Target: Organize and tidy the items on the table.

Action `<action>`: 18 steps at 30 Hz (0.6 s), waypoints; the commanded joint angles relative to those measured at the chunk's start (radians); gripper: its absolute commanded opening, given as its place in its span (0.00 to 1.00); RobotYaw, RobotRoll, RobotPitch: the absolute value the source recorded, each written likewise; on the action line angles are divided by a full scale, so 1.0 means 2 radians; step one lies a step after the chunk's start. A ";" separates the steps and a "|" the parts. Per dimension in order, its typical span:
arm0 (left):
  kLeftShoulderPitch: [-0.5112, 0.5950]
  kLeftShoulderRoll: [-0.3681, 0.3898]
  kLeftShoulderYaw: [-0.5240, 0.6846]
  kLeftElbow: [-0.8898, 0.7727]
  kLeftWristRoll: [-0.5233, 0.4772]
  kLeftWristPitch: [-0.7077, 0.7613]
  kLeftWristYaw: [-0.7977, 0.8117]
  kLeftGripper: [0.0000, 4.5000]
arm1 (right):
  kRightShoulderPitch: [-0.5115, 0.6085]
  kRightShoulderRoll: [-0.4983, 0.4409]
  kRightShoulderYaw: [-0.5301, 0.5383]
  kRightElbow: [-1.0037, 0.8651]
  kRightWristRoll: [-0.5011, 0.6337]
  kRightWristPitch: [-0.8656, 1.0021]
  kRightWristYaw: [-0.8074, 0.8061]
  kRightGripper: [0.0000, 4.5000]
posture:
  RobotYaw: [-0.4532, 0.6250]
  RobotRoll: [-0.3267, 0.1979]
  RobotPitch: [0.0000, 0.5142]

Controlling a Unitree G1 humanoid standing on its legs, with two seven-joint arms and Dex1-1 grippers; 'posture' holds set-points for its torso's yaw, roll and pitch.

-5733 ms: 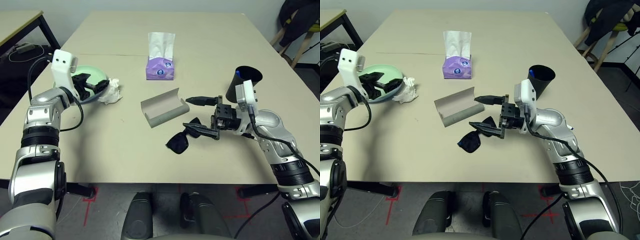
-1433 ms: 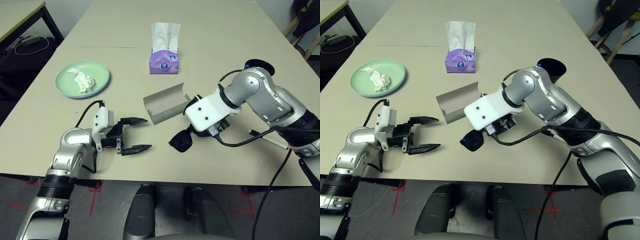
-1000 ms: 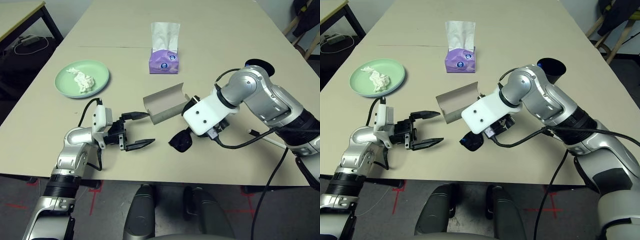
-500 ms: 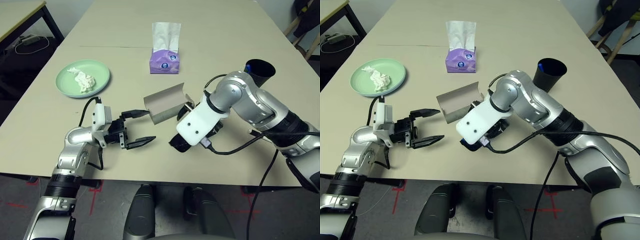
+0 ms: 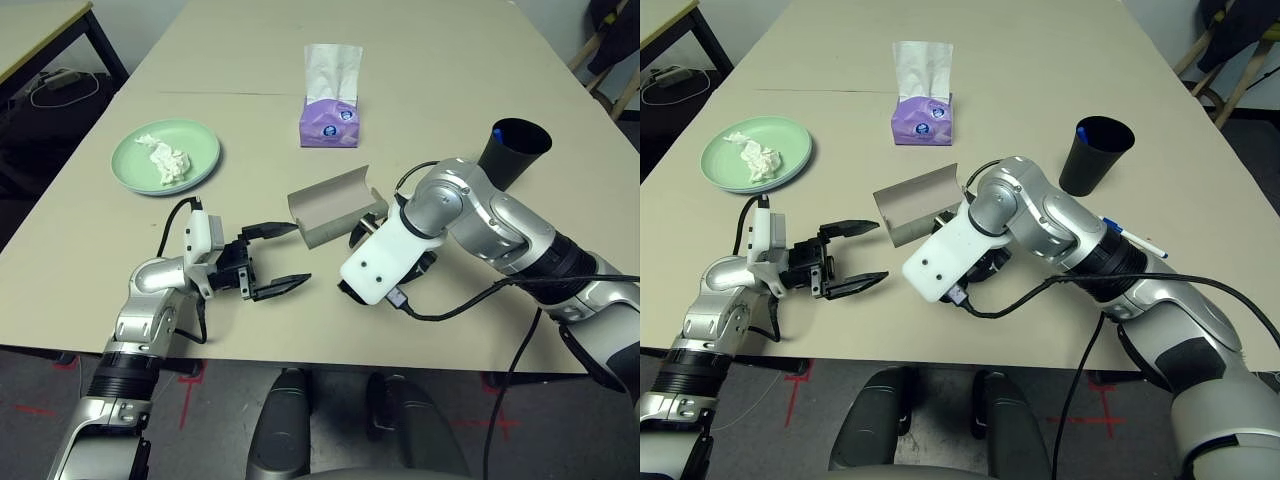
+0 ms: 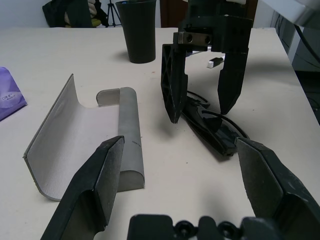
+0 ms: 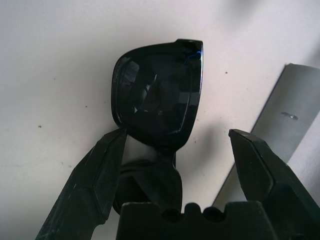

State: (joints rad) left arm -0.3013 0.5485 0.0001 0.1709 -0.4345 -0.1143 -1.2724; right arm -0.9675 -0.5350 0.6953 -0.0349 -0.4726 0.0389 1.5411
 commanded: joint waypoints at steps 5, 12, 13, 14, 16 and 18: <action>0.006 0.000 -0.005 -0.001 0.009 -0.011 -0.003 1.00 | 0.005 0.007 0.014 0.021 -0.024 -0.014 -0.010 1.00 | 0.66 0.62 0.33; 0.006 -0.001 -0.005 0.002 0.010 -0.015 -0.003 1.00 | 0.001 0.006 0.007 0.031 -0.031 -0.031 -0.011 1.00 | 0.66 0.62 0.33; 0.006 -0.001 -0.005 0.003 0.010 -0.016 -0.003 1.00 | -0.001 0.005 0.005 0.030 -0.030 -0.033 -0.009 1.00 | 0.66 0.62 0.33; 0.007 -0.001 -0.005 0.003 0.011 -0.017 -0.003 1.00 | -0.003 0.005 0.004 0.030 -0.029 -0.035 -0.008 1.00 | 0.66 0.62 0.33; 0.006 -0.001 -0.005 0.006 0.011 -0.019 -0.004 1.00 | -0.007 0.007 0.002 0.030 -0.028 -0.038 -0.007 1.00 | 0.66 0.62 0.32; 0.006 -0.002 -0.005 0.007 0.011 -0.020 -0.004 1.00 | -0.009 0.009 0.002 0.032 -0.030 -0.040 -0.008 1.00 | 0.66 0.62 0.32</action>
State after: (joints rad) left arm -0.3012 0.5484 -0.0007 0.1764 -0.4285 -0.1363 -1.2726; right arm -0.9748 -0.5227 0.6990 0.0285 -0.5346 -0.0295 1.5229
